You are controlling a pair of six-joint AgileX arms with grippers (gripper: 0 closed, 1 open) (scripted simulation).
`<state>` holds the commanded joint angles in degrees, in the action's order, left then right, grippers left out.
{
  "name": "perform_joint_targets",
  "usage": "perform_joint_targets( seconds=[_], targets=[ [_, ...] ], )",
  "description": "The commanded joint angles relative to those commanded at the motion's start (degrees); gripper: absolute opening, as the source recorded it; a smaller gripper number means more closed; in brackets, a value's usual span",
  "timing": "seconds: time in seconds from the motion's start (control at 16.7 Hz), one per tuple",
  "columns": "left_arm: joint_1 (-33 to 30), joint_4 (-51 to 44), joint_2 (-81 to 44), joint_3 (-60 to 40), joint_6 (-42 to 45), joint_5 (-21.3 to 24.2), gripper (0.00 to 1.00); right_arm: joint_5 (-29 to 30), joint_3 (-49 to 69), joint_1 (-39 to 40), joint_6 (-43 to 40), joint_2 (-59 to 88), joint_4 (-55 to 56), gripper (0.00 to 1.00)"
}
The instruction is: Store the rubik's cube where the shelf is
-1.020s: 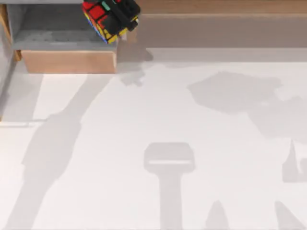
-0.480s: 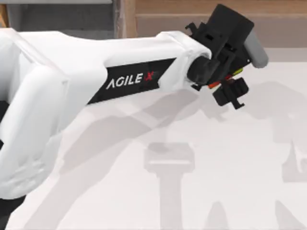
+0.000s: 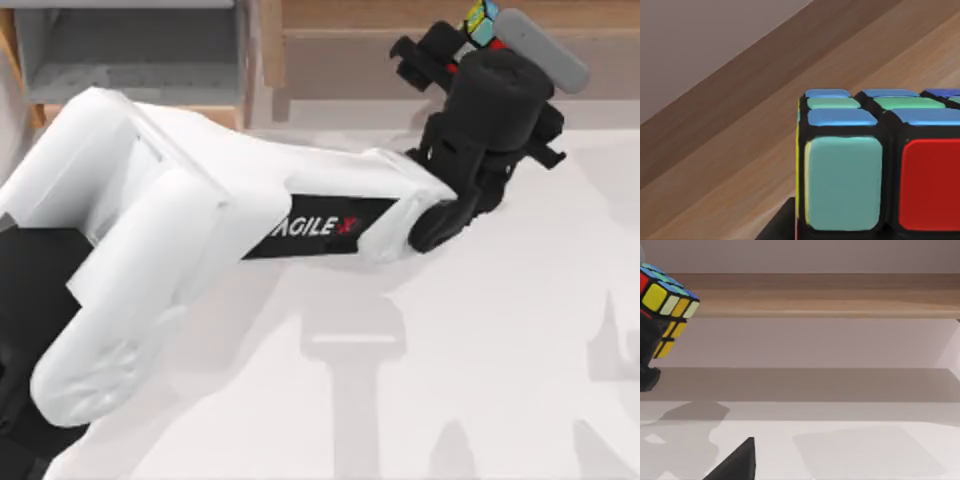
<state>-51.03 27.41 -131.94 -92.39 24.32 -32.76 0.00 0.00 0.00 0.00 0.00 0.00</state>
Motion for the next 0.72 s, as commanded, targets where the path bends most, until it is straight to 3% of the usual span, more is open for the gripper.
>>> perform_joint_targets(
  seconds=[0.36, 0.72],
  targets=[
    [-0.96, 28.14, -4.92, 1.67, -4.85, -10.16, 0.0, 0.0, 0.0, 0.0, 0.0, 0.0, 0.0, 1.0],
    [-0.14, 40.78, -8.34, 2.61, -10.28, -14.29, 0.0, 0.0, 0.0, 0.0, 0.0, 0.0, 0.0, 1.0]
  ],
)
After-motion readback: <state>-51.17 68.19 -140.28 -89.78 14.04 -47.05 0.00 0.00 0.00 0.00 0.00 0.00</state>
